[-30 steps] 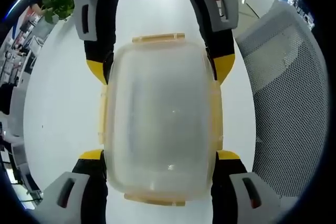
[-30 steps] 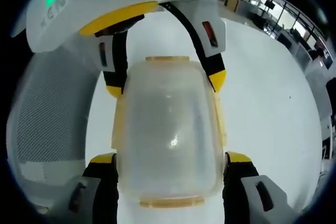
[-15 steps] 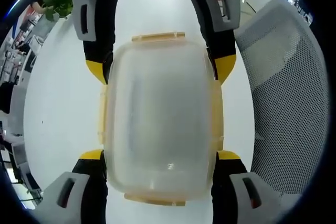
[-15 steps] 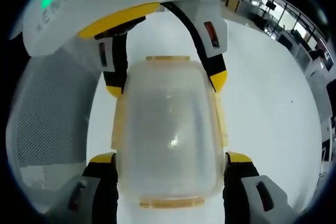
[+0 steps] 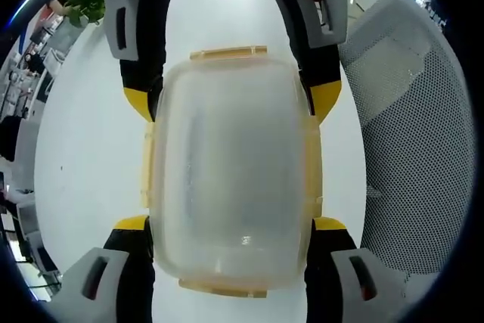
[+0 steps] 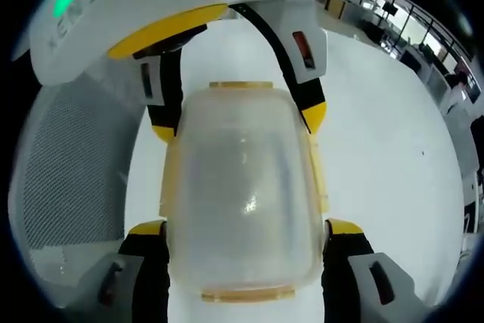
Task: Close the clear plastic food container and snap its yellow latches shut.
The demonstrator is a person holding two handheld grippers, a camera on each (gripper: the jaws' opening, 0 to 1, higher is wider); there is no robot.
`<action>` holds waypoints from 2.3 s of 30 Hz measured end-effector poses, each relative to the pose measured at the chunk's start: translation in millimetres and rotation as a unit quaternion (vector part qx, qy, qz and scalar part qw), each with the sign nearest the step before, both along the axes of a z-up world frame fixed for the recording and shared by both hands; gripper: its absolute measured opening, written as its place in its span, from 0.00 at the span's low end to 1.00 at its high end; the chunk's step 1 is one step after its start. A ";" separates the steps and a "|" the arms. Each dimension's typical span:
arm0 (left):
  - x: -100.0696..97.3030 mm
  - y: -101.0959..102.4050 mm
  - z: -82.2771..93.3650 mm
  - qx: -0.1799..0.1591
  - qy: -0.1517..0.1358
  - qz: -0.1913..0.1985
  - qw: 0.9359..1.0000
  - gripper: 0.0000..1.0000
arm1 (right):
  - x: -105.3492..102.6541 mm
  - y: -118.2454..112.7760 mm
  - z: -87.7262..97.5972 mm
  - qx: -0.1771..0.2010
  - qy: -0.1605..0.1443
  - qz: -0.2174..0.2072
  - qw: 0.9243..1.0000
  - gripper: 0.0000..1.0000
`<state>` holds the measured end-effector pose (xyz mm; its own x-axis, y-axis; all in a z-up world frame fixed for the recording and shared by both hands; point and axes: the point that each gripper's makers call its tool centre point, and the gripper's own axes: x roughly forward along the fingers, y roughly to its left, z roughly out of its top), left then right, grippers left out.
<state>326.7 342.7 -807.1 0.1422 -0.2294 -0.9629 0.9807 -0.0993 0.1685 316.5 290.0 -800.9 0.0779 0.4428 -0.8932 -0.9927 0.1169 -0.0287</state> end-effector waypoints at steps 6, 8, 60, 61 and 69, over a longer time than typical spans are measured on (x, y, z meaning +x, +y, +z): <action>0.8 8.2 -1.7 0.006 -0.006 -0.001 1.000 0.83 | 0.0 9.3 0.0 0.006 0.001 -0.002 1.000 0.85; 1.3 11.2 -1.2 0.008 -0.007 0.000 1.000 0.83 | 0.2 13.4 -0.2 0.006 0.002 -0.001 1.000 0.85; 0.9 53.9 -0.7 -0.004 -0.003 0.029 1.000 0.83 | 3.8 58.5 -2.9 0.007 0.001 0.021 1.000 0.87; 1.1 55.7 -1.0 -0.002 -0.003 0.030 1.000 0.83 | 4.1 61.1 -3.1 0.008 0.001 0.022 1.000 0.87; 2.6 64.7 -2.2 0.004 -0.003 0.034 0.999 0.83 | 5.1 70.5 -4.7 0.010 -0.002 0.025 1.000 0.88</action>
